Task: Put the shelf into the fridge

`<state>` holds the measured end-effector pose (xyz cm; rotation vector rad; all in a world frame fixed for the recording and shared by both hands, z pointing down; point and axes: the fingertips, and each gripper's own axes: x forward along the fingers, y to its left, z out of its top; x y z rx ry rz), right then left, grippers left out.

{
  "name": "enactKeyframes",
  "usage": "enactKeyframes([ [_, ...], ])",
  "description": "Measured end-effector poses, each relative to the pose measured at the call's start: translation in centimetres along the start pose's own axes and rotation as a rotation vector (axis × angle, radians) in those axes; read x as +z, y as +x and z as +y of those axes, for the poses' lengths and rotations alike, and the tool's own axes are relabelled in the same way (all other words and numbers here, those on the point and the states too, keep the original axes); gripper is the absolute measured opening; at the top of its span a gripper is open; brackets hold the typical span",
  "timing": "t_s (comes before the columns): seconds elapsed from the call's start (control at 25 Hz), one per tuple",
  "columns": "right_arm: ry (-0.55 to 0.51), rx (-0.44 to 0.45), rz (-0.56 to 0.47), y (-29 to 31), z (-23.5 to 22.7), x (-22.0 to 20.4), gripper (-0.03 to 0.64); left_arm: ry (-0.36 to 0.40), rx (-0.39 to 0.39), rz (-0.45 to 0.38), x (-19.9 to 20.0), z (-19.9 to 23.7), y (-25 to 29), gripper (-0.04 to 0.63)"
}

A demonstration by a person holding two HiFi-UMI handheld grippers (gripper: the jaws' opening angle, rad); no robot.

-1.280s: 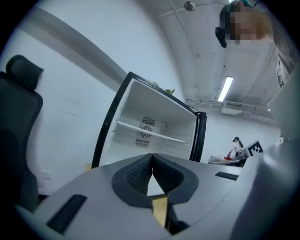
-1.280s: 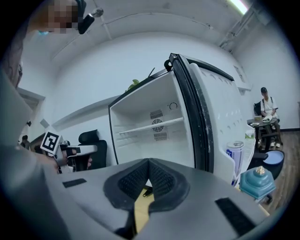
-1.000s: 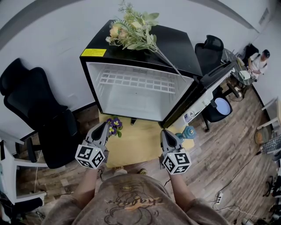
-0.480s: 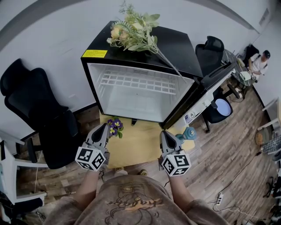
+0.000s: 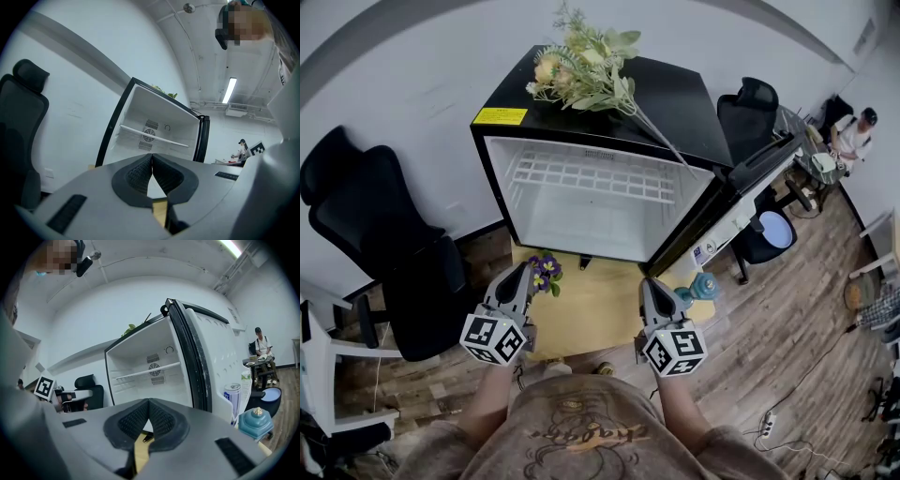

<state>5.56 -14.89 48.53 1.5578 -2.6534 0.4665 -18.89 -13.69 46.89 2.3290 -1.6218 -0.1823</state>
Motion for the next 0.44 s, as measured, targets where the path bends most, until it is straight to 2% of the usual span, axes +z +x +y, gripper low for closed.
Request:
enactKeyframes([
  [0.44, 0.009, 0.0, -0.002, 0.11, -0.53, 0.0, -0.002, -0.017, -0.006, 0.008, -0.34, -0.32, 0.68, 0.031],
])
